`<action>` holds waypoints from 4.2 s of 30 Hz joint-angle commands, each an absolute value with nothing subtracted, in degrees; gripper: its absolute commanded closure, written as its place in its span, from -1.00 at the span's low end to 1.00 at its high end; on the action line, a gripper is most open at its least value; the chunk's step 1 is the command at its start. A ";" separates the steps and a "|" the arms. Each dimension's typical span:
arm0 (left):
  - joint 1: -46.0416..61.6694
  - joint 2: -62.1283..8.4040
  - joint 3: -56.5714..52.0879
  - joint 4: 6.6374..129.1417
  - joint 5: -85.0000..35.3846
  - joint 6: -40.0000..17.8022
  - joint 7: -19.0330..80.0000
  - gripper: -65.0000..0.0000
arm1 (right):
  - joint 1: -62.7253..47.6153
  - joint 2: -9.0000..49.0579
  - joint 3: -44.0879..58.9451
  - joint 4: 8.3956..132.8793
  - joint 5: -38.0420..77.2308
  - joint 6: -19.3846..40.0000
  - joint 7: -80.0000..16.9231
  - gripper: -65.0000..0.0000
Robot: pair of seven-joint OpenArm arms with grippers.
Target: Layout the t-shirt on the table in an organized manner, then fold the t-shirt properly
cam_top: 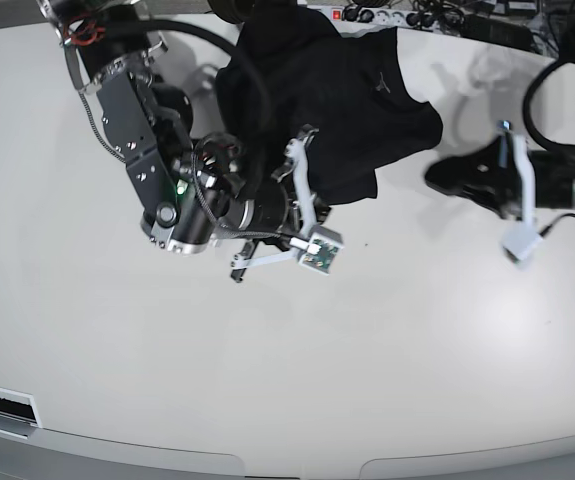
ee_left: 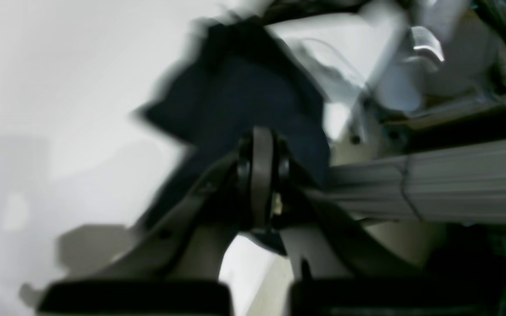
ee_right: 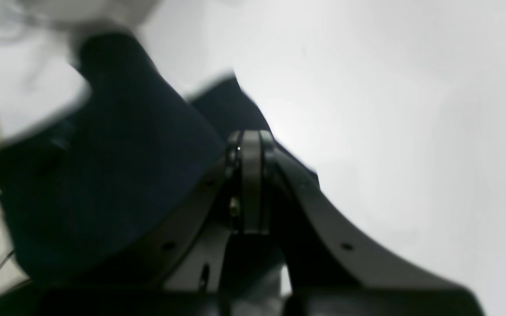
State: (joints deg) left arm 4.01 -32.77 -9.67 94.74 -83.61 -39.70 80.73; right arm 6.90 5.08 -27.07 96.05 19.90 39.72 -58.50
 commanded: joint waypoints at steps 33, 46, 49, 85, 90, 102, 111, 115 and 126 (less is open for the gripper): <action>0.86 -27.94 21.34 88.62 -40.91 -40.00 59.70 1.00 | 18.72 9.80 -30.44 74.78 34.54 40.00 -67.18 1.00; -24.27 -24.62 21.37 67.35 -37.98 -40.00 49.32 1.00 | 12.36 16.69 -30.37 78.02 42.83 38.33 -70.61 1.00; -27.16 -23.00 21.37 67.00 -34.24 -40.00 46.87 1.00 | 8.56 17.85 -30.37 80.86 46.52 38.26 -70.83 1.00; -11.53 -34.24 2.87 80.60 -85.00 -40.00 78.46 1.00 | -12.73 18.87 11.18 114.06 72.42 36.71 -78.65 1.00; 0.27 -37.08 -3.73 92.66 -85.00 -40.00 79.77 1.00 | -23.79 18.74 21.71 124.18 79.55 39.07 -80.00 1.00; 34.52 -37.43 -24.99 119.04 -85.00 -40.00 80.00 1.00 | -47.00 18.74 34.92 130.41 79.75 38.81 -80.00 1.00; 58.61 -36.23 -29.65 121.54 -75.55 -40.00 80.00 1.00 | -62.02 18.72 35.18 128.51 77.56 39.05 -80.00 1.00; 65.41 -34.13 -29.63 121.38 -68.73 -40.00 76.14 1.00 | -64.69 18.72 35.11 123.66 77.54 40.00 -80.00 1.00; 66.35 -27.00 -20.25 109.84 -51.62 -40.00 62.67 1.00 | -60.95 18.94 23.14 99.44 68.01 40.00 -78.28 1.00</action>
